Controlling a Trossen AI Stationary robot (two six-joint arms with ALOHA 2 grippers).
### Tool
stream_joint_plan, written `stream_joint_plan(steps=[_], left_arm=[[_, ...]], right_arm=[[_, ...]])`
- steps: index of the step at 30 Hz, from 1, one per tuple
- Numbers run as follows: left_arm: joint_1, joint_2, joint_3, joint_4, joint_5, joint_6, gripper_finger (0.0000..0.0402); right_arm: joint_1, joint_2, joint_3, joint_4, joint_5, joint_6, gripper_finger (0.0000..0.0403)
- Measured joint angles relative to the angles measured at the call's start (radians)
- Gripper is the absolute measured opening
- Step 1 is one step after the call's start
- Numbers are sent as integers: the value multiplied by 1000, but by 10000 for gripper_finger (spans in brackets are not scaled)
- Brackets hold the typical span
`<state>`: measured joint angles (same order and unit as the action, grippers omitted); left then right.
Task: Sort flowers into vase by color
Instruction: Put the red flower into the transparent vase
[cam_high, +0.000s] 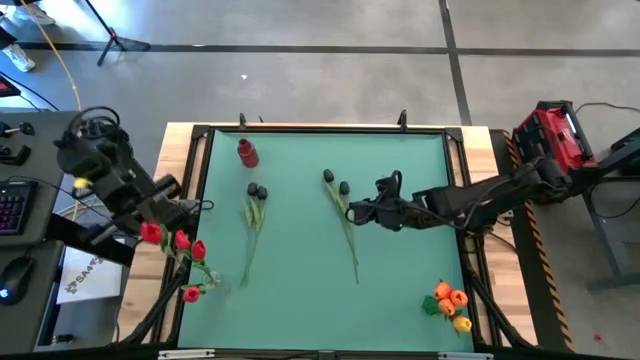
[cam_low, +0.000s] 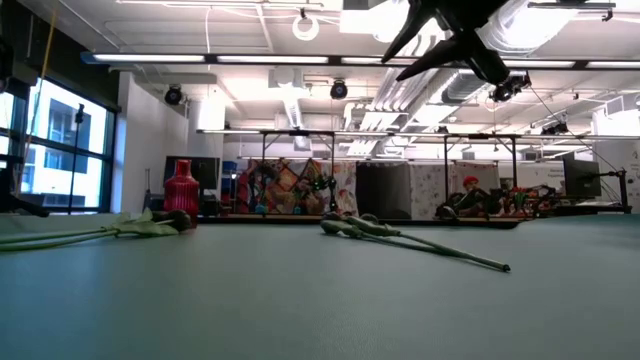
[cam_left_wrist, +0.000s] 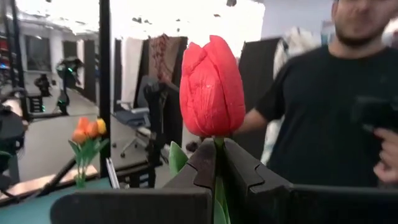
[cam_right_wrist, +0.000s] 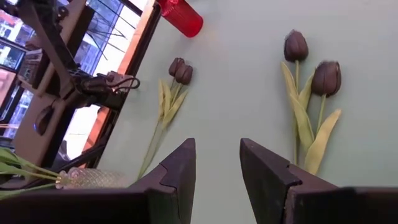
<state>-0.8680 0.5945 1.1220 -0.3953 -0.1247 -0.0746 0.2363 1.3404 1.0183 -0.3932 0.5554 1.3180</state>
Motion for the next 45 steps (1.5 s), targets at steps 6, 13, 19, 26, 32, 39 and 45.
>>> stream_joint_plan(steps=[6, 13, 19, 26, 32, 39, 45], left_arm=[[0, 1, -93, 12, 27, 33, 0], [-6, 1, -142, 149, 49, 98, 0], [-41, 1, -142, 151, 64, 121, 0], [-97, -11, -233, 233, 42, 156, 0], [-121, -24, -302, 310, 28, 184, 0], [-137, -31, -351, 330, 4, 184, 0], [-137, -33, -357, 334, -13, 199, 0]], right_arm=[[13, 51, 0, 11, -10, 68, 114], [11, 99, 0, 50, -61, 96, 114], [11, 101, 0, 64, -67, 96, 114], [18, 101, 0, 95, -76, 107, 114], [20, 101, 0, 137, -84, 107, 114], [20, 101, 0, 162, -84, 107, 114], [20, 101, 0, 184, -84, 107, 114]])
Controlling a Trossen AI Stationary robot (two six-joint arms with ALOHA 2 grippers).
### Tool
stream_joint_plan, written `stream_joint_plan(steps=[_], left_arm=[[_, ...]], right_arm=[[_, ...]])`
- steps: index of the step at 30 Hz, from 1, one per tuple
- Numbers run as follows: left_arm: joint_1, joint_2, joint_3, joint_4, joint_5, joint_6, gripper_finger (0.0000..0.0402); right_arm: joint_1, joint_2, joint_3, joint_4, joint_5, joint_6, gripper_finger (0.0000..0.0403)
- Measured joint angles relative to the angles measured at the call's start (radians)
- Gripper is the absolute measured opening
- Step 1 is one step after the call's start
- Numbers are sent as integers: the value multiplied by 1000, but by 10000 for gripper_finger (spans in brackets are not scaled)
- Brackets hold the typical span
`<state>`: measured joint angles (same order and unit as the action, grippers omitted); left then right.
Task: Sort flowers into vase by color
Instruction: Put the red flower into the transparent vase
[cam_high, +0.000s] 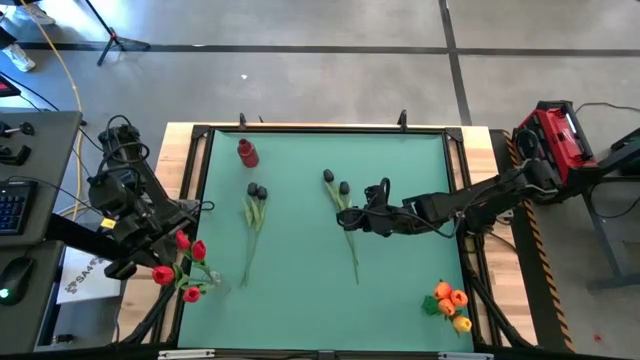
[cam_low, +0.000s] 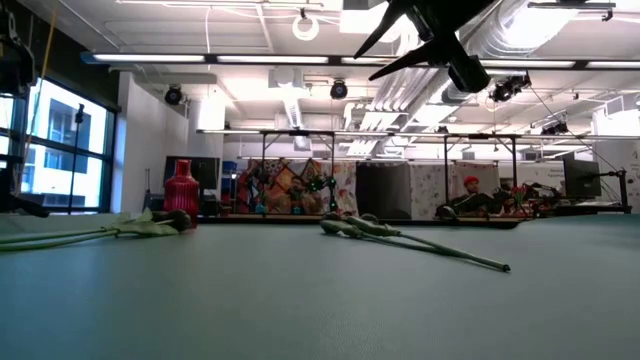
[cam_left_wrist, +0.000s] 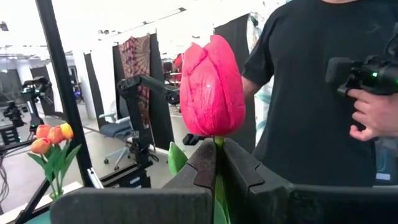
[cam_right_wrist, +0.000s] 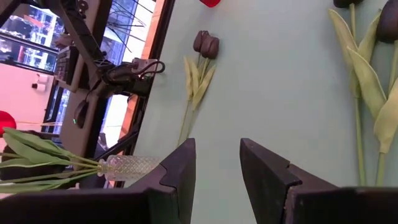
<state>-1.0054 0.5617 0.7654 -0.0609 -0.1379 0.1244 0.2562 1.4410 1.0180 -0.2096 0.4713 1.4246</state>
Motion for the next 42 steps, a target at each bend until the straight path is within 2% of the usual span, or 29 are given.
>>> stream_joint_plan(steps=[7, 23, 28, 35, 42], left_arm=[[0, 0, 0, -49, 2, -82, 11], [1, -6, 2, -86, -26, -157, 82], [1, -41, 6, -172, -19, -321, 83], [1, -84, 6, -215, 26, -418, 81], [1, -85, 6, -329, 26, -597, 82]], right_arm=[[0, 0, 0, -1, 0, -9, 114], [0, 0, 0, -2, 0, -16, 114], [0, -1, 0, -2, -9, -19, 114], [0, -1, 0, -2, -10, -19, 114], [1, -1, 0, -2, -16, -20, 114]])
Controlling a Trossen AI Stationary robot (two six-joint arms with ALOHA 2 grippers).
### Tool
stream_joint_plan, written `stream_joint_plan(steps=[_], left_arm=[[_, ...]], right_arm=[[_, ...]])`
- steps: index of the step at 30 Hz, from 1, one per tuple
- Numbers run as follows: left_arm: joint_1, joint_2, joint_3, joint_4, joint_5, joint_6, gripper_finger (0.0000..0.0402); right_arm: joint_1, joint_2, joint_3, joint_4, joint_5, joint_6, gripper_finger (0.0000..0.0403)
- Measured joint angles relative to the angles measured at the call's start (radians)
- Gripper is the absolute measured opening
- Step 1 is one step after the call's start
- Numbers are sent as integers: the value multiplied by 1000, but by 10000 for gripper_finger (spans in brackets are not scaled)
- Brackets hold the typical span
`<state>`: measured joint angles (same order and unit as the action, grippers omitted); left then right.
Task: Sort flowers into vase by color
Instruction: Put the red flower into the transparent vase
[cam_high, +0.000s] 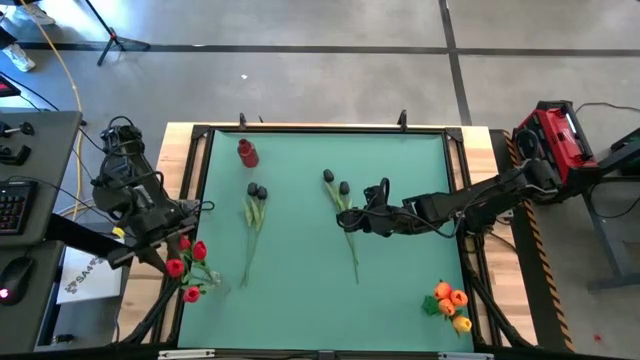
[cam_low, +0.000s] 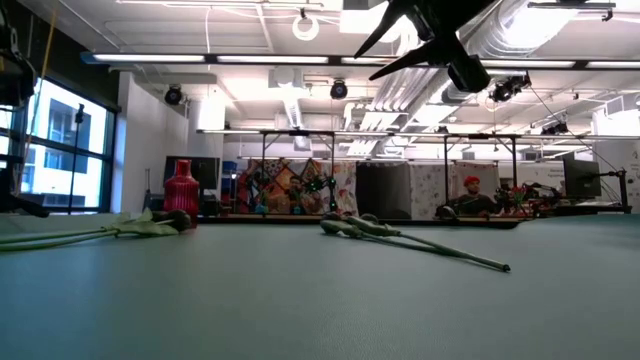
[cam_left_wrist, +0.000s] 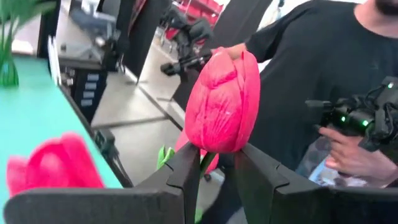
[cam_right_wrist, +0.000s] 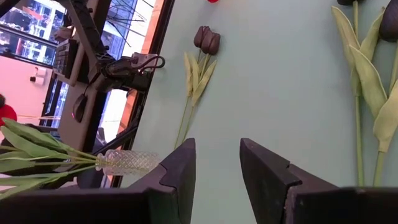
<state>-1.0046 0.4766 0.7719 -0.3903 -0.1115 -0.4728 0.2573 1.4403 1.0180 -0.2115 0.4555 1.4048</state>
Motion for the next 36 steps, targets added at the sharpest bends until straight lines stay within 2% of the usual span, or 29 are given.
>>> stream_joint_plan(steps=[15, 22, 32, 36], left_arm=[[0, -16, 0, -76, 6, -198, 178], [0, -42, 0, -101, 31, -251, 181], [0, -50, 0, -111, 35, -297, 181], [0, -39, 0, -131, 109, -227, 181]], right_arm=[[0, 0, 0, 0, -5, -28, 114], [1, 0, 0, -1, -62, -56, 114], [1, 0, 0, -1, -70, -71, 114], [1, 0, 0, 0, -75, -112, 114]])
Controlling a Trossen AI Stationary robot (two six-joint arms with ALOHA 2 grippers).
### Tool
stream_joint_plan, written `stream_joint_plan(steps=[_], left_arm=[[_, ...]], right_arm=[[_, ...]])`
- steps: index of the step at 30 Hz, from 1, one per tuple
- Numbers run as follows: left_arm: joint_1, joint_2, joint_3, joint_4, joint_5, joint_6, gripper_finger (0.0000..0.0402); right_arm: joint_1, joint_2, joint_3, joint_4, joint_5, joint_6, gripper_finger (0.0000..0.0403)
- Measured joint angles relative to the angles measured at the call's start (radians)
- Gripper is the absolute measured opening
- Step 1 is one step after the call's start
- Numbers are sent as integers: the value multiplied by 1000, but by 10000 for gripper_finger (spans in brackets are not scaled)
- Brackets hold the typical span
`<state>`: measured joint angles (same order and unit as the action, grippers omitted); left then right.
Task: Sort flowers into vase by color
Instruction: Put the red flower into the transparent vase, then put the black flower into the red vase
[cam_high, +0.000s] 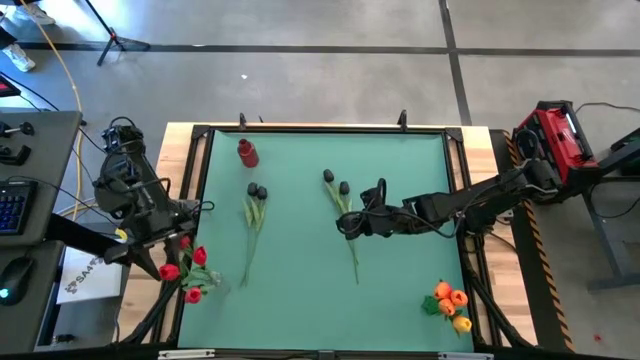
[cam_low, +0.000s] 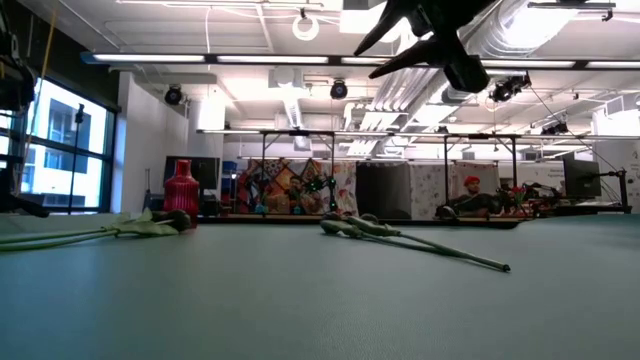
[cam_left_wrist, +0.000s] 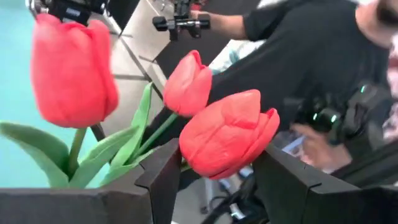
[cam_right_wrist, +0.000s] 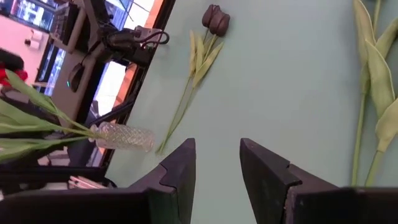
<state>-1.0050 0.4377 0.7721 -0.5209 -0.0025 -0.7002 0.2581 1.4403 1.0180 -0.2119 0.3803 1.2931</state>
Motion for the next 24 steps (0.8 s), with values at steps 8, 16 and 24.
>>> stream_joint_plan(steps=[8, 16, 24], left_arm=[[0, 7, 0, 8, -34, 361, 181], [0, 7, 0, 12, -50, 644, 181], [0, 16, 0, -2, -37, 814, 181]], right_arm=[[0, 0, 0, 2, 1, -78, 114], [0, 0, 0, -2, 1, -132, 114], [0, 0, 0, -67, -53, -124, 114]])
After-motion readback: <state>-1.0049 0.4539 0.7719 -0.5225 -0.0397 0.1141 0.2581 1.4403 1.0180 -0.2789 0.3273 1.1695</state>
